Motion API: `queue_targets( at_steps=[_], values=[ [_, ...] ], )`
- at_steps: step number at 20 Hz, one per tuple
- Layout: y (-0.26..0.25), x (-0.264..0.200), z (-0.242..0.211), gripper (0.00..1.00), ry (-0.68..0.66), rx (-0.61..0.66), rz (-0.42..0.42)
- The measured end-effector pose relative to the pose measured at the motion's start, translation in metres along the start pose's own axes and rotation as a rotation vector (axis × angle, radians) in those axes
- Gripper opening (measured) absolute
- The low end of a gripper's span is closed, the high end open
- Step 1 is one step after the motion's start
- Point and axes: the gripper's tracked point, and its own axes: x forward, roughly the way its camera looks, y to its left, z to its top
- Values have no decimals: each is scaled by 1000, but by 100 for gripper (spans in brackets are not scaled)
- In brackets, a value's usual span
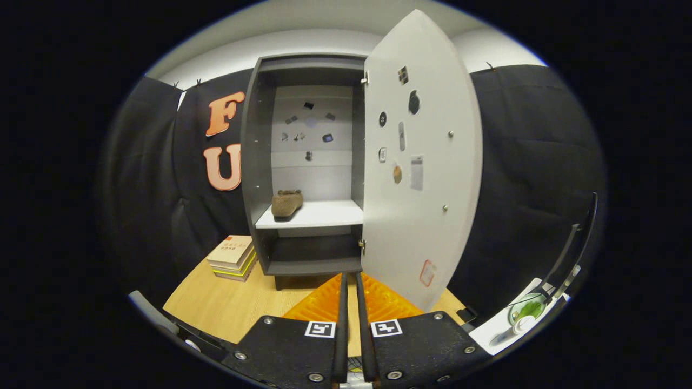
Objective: Open the shoe cabinet door, grab the shoes and put them into the shoe cabinet, then close the shoe cabinet door.
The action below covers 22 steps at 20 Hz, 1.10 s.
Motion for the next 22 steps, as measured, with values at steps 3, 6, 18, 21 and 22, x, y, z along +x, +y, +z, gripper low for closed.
queue_targets(
  at_steps=[3, 6, 18, 21, 22],
  values=[
    [29, 19, -44, 10, 96, -43, 48],
    [49, 40, -83, 11, 187, -51, 103],
    [82, 148, -222, 29, 475, -66, 197],
    [79, 171, -246, 29, 514, -68, 194],
    [78, 177, -251, 29, 525, -71, 190]
  ],
)
